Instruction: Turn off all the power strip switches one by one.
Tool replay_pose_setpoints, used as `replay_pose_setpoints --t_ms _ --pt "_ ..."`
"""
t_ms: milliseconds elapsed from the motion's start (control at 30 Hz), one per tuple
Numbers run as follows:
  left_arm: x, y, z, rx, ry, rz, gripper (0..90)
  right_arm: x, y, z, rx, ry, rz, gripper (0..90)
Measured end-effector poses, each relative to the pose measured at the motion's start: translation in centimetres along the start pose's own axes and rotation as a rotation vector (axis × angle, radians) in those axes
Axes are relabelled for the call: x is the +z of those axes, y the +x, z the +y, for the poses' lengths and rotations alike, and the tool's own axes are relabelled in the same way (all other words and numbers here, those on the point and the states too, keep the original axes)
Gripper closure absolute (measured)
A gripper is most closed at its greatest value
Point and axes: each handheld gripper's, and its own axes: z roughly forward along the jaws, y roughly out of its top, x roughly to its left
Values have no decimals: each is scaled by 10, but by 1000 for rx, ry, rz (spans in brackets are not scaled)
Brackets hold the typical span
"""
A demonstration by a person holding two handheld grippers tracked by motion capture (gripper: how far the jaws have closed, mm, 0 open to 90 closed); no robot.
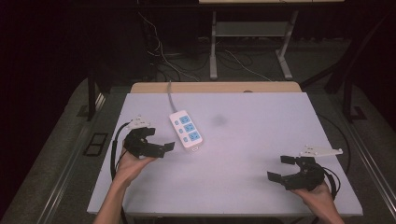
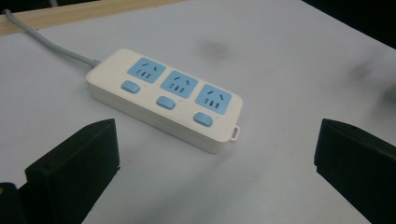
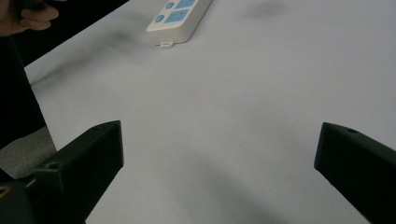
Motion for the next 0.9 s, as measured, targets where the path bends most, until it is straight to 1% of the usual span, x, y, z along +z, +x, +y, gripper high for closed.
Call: replay_pose_setpoints --t_ms 67,133,267,333,533,767,833,900 --pt "-1 -4 -5 -7 -19 -14 0 0 0 0 -2 -1 3 10" --pt "-2 -8 -10 2 -28 -26 0 0 1 0 -4 -5 6 11" --pt "-3 -18 -17 22 -25 -48 0 0 1 0 -4 -5 10 11" --pt "-4 -23 -21 31 -26 -52 0 0 1 0 -5 -5 10 10" --pt "-6 -33 -32 35 -46 -69 0 0 1 -1 -6 -1 11 10" --pt "-5 -37 -44 22 -66 -91 0 0 1 -1 -10 0 11 11" --pt "-5 -37 -47 26 -63 -88 0 0 1 -1 -8 0 12 10" --pt "-5 -37 -48 21 -69 -91 0 0 1 -1 -8 -1 13 10"
